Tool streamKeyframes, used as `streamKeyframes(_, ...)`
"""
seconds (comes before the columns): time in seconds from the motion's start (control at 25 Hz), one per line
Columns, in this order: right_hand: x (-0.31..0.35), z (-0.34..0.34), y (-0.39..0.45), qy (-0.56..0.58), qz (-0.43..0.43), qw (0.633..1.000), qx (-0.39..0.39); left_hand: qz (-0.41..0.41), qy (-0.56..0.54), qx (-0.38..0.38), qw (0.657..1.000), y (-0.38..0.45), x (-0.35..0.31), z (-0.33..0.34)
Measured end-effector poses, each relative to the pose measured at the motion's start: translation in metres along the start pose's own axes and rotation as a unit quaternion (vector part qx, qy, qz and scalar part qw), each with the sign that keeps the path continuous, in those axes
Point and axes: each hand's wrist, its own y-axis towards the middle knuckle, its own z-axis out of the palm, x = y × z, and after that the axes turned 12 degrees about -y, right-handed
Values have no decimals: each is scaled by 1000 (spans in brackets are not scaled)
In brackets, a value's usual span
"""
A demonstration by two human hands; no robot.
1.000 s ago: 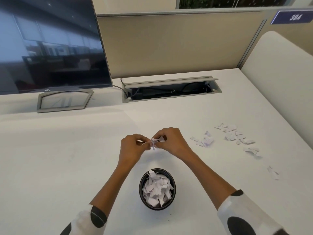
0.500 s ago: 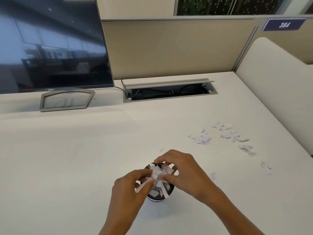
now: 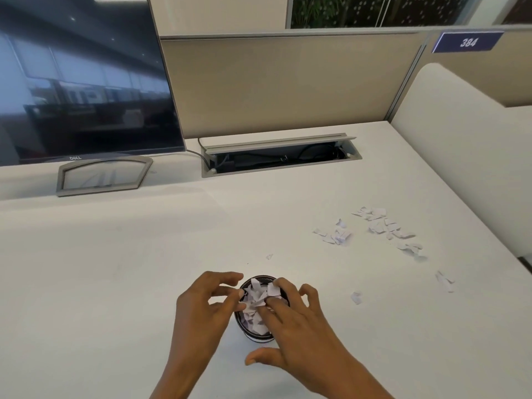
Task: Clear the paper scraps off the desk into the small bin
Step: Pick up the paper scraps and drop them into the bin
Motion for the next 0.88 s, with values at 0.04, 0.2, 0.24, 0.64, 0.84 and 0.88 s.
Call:
streamKeyframes(0.04,1,-5,2,6,4,1000,22,0,5,10,1000,3,-1,2)
streamKeyframes(0.2,-20,-15,5,279,-17,960,30,22,67,39,997,18,-5,5)
streamKeyframes(0.24,-34,-14,6,367,-1,930,23,31,85,33,995,23,-5,6)
streamKeyframes(0.64,-227,99,-24,117,591,779,-172,19,396,200,896,136,32,16)
streamKeyframes(0.84,-232,135,-33,158,635,752,-81,-3,381,261,887,146,56,33)
streamKeyframes(0.88,-233,134,-23,170,609,769,-93,8,379,267,886,147,58,36)
